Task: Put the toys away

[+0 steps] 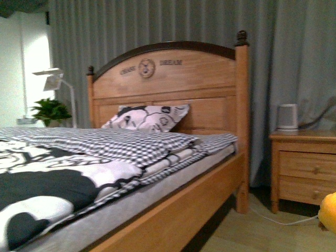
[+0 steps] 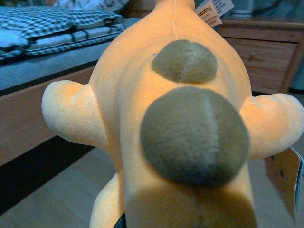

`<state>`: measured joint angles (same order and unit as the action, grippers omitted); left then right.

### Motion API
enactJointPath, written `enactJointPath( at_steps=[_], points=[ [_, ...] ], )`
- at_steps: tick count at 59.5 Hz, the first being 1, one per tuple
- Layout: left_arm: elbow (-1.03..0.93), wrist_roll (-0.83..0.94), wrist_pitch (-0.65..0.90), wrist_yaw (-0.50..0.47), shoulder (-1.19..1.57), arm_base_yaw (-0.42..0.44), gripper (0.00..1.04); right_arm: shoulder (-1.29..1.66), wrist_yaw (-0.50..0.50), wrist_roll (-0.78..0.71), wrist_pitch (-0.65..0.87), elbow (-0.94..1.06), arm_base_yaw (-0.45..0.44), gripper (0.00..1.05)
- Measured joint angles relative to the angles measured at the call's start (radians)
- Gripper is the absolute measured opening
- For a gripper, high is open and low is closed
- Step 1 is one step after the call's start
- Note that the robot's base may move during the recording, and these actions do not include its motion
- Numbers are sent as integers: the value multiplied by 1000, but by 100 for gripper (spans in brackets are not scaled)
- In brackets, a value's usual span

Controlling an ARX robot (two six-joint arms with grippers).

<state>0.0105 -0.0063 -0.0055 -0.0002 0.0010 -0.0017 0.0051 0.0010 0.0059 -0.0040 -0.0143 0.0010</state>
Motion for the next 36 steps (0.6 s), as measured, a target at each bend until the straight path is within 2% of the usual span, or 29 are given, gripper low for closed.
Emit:
enactJointPath(
  at_steps=[36],
  points=[
    [0, 0, 0, 0, 0, 0, 98, 0, 0, 0, 0, 0, 0, 7]
  ],
)
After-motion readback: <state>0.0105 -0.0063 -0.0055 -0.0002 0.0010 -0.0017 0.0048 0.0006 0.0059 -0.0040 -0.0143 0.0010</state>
